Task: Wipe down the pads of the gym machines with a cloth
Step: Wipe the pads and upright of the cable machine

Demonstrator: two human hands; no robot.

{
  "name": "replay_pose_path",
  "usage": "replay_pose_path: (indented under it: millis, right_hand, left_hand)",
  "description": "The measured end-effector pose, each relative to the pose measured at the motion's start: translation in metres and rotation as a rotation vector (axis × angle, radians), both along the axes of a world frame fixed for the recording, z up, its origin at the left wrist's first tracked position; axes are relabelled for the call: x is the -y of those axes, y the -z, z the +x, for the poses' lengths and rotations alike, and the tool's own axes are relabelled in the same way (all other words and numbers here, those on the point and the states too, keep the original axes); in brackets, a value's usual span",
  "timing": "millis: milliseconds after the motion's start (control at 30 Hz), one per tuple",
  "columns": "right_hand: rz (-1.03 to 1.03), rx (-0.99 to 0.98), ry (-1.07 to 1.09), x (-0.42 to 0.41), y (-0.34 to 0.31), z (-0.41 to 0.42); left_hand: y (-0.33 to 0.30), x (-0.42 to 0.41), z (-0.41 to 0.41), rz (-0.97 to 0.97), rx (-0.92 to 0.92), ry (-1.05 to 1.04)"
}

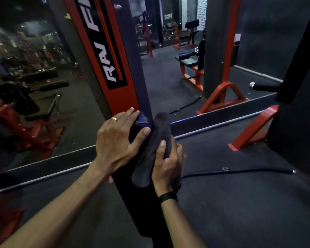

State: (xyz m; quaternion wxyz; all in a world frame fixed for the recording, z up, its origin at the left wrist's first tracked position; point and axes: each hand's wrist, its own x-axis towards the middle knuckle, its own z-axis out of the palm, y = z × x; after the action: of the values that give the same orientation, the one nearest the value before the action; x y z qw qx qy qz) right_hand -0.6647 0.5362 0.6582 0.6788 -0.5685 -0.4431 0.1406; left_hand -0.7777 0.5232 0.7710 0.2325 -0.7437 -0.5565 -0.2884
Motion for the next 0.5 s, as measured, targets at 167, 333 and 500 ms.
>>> replay_pose_path:
  millis: [167, 333, 500]
  right_hand:
    - [-0.133, -0.021, -0.049, 0.027, 0.076, 0.007]
    - [-0.192, -0.001, -0.057, 0.043, 0.117, 0.011]
    - [-0.266, -0.011, -0.052, 0.052, 0.138, 0.014]
  left_hand:
    - [0.006, -0.003, 0.004, 0.059, -0.136, -0.089]
    - [0.012, -0.001, 0.005, 0.103, -0.195, -0.104]
    - [0.012, -0.001, 0.005, 0.115, -0.191, -0.108]
